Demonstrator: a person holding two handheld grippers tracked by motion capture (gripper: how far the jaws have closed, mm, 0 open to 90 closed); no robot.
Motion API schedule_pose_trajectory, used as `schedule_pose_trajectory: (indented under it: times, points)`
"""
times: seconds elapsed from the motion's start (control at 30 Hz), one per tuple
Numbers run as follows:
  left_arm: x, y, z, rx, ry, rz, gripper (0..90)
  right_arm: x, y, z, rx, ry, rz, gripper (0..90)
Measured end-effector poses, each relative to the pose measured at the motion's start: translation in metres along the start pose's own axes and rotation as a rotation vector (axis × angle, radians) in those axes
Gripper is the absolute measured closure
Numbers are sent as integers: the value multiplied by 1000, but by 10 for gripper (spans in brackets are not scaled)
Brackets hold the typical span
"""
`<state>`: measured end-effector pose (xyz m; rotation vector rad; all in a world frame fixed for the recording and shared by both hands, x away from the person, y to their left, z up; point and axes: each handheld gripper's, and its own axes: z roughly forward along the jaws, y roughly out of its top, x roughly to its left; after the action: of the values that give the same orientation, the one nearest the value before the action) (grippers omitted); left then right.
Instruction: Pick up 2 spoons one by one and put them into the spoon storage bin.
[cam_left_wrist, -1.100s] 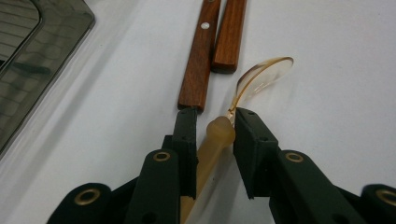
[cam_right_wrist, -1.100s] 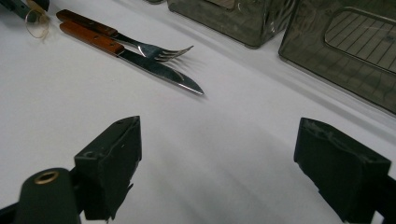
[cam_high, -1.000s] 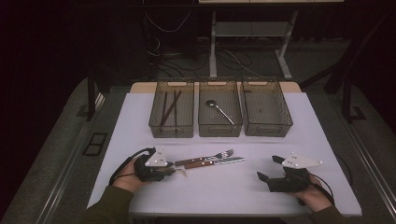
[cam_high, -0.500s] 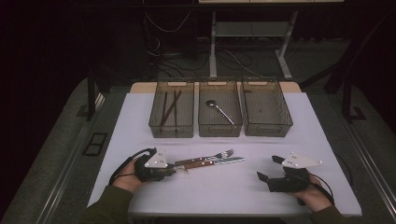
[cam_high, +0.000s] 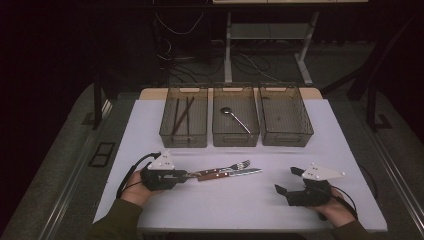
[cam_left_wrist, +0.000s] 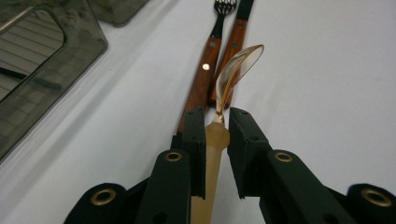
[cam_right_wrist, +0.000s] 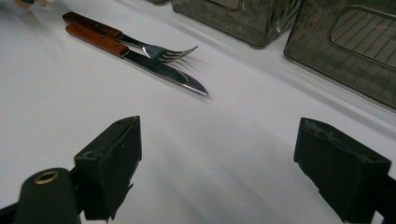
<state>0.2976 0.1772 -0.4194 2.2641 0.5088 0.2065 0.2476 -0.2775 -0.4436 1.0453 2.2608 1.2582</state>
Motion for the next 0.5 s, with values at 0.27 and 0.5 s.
schedule_pose_trajectory:
  times: [0.27,0.5]
  points:
    - [-2,7,0,-20,-4,-75,764,2,-1,4,9,14,-15,153]
    - [-5,15,1,-38,-8,-106,764,0,-1,3,8,7,-7,153]
